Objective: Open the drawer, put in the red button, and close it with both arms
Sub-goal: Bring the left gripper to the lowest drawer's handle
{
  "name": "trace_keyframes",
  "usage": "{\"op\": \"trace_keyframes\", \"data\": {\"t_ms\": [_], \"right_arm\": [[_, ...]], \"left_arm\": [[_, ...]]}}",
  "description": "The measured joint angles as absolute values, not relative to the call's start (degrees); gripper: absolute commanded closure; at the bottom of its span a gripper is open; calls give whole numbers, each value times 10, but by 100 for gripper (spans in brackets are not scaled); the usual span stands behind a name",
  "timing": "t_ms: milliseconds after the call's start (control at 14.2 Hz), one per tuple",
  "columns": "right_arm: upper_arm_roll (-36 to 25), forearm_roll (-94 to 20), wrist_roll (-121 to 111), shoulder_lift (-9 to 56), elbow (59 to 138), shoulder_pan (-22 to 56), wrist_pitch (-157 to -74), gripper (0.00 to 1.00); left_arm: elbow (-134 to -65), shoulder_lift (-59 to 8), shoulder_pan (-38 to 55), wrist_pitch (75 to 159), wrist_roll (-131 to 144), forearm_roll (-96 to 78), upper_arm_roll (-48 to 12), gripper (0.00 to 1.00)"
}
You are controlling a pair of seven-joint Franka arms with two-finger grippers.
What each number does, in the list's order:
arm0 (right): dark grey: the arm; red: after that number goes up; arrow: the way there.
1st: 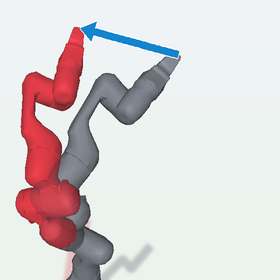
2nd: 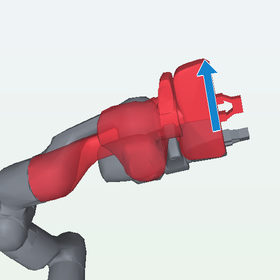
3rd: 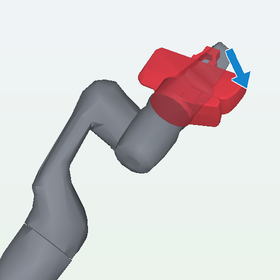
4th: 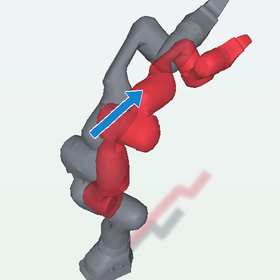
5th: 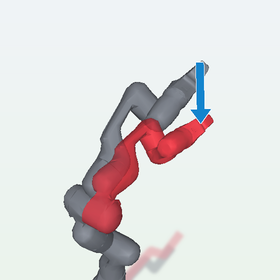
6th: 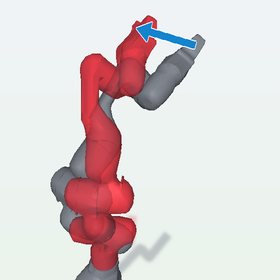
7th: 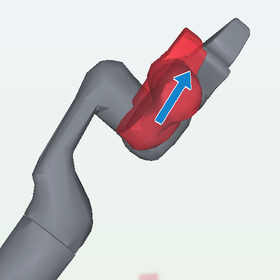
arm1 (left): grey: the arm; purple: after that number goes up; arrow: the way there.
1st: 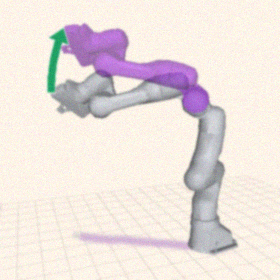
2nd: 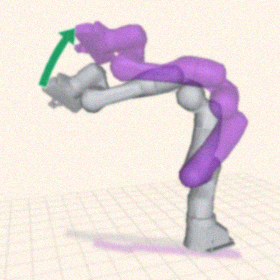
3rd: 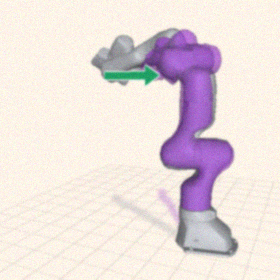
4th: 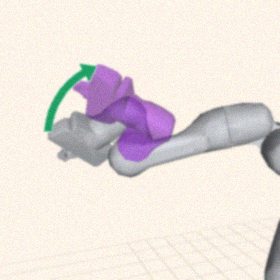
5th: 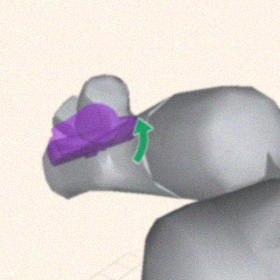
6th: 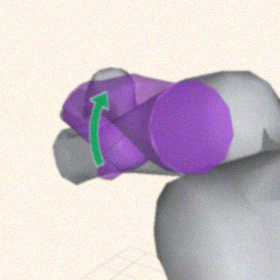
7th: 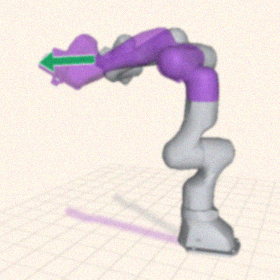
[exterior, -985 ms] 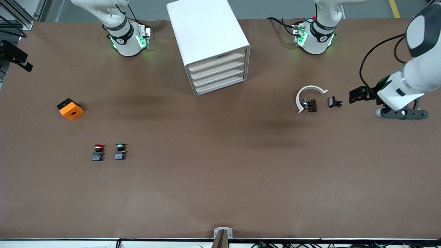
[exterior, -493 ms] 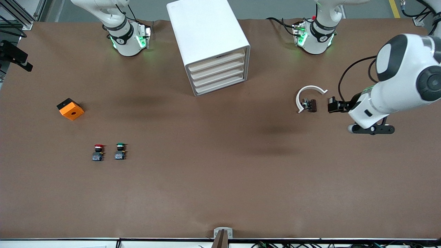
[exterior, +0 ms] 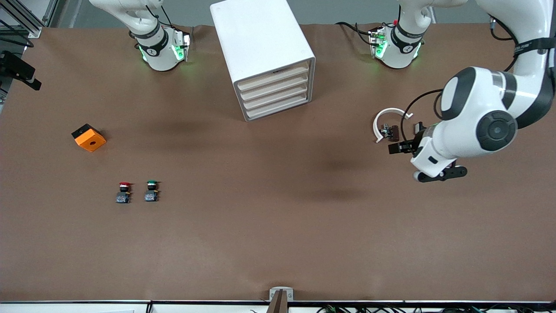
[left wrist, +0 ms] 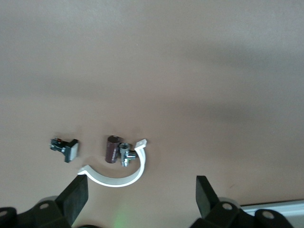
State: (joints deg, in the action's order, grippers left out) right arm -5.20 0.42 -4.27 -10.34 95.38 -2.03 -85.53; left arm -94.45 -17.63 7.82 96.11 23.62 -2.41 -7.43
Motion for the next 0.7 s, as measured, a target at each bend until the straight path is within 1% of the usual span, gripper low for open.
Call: {"op": "trace_keyframes", "data": {"t_ms": [211, 422, 704], "right_arm": [[-52, 4, -43, -103, 954, -20, -855, 0], [-52, 4, -43, -103, 954, -20, -855, 0], [-52, 4, -43, -103, 954, -20, -855, 0]], "left_arm": [[-937, -198, 105, 969, 305, -24, -75, 0], [-902, -230, 127, 970, 371, -27, -75, 0], [-874, -254, 151, 969, 450, -83, -75, 0]]}}
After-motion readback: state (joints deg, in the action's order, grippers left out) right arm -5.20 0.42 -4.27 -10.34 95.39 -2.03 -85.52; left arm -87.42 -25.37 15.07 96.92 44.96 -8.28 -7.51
